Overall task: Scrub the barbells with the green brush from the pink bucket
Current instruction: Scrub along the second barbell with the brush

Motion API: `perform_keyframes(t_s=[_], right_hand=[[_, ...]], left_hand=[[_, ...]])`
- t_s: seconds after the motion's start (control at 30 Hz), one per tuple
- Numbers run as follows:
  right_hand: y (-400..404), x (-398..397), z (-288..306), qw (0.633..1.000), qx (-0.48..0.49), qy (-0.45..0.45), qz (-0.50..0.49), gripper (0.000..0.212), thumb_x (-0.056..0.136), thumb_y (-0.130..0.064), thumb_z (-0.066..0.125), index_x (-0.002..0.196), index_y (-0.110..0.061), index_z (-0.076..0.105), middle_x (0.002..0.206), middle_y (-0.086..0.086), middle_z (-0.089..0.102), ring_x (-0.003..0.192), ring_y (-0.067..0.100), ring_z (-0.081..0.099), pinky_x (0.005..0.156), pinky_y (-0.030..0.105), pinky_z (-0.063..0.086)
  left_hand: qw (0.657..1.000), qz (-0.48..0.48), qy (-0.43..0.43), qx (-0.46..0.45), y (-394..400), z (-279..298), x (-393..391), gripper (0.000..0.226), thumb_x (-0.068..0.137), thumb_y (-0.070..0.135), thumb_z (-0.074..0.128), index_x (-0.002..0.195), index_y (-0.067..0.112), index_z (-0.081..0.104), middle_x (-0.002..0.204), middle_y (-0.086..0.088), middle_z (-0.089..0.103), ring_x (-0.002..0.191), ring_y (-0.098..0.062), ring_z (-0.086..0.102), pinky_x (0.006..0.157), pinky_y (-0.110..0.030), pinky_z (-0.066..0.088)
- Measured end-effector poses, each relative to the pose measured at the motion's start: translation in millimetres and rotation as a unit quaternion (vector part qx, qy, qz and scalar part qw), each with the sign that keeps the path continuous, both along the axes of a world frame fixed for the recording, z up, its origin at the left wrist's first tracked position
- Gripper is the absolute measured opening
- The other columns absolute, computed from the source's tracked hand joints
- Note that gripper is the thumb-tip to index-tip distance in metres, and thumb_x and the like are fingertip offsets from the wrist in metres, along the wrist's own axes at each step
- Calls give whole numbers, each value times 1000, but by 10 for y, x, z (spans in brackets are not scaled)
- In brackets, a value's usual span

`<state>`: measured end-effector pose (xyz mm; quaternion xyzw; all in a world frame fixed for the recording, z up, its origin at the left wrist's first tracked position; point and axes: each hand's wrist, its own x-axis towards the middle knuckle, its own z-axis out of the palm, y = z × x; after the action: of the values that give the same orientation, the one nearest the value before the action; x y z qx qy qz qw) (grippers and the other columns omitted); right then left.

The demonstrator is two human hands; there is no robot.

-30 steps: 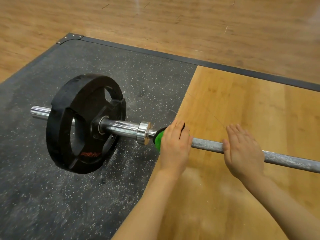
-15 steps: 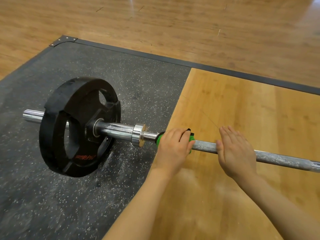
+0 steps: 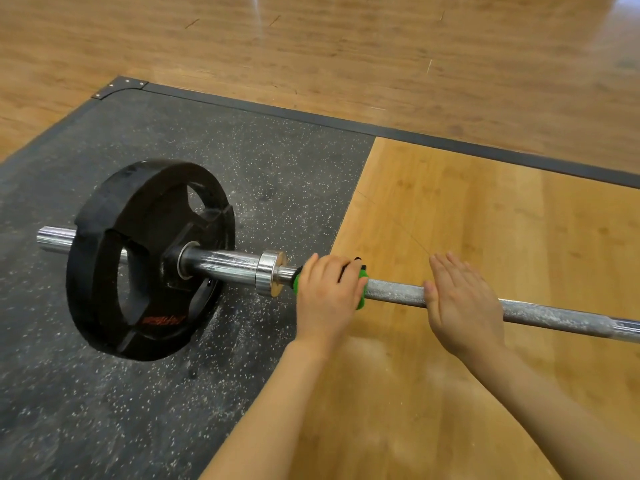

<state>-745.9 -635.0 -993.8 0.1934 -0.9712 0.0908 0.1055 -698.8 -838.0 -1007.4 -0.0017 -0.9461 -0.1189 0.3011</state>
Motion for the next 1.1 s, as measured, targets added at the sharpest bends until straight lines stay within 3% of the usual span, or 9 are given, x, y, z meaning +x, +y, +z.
perform_keyframes(t_s=[0.13,0.33,0.53,0.73,0.83,0.97,1.1], right_hand=[[5,5,-8,1000,-9,13,2,74,103,-43,8,125,6,59,128,21,60,124,33,53,108,37,26],[16,-4,-22,1000,-4,15,13,73,103,-43,9,125,6,58,129,21,59,125,34,53,108,38,25],[109,230,-13,995,-4,51,91,55,101,-38,29,127,0,58,131,17,58,125,32,52,110,46,31],[141,388,-119,993,-64,69,74,46,97,-27,39,130,-1,57,132,13,57,124,30,50,108,44,32],[160,359,-167,989,-102,72,78,43,97,-24,40,128,-2,58,129,11,59,122,27,50,104,42,34],[146,358,-193,984,-132,87,85,40,97,-21,40,127,-2,59,128,11,60,122,26,50,101,42,37],[155,340,-233,982,-139,90,86,41,98,-22,40,129,-2,58,131,11,59,123,27,51,101,44,38]], left_hand=[[998,-46,-16,-26,91,19,-48,31,95,35,49,106,12,69,99,-3,66,93,-22,61,96,-43,44],[998,4,-30,-54,-181,35,30,36,95,38,44,106,14,69,101,-2,66,97,-23,62,103,-48,39],[998,-48,-6,-40,-25,70,6,31,95,32,49,108,12,69,104,-2,67,93,-23,61,85,-38,44],[991,-122,-14,-56,442,75,-47,31,95,36,50,113,17,67,110,-1,66,95,-23,61,77,-36,47],[992,-113,-14,-61,319,80,-33,30,93,36,52,108,15,68,103,-3,66,90,-23,63,81,-38,48],[997,-45,-22,-60,35,29,64,32,94,37,49,105,14,69,106,-4,66,95,-22,61,100,-47,40],[999,-30,-15,-38,1,37,78,32,96,32,47,107,11,69,107,-4,66,94,-25,61,92,-42,42]])
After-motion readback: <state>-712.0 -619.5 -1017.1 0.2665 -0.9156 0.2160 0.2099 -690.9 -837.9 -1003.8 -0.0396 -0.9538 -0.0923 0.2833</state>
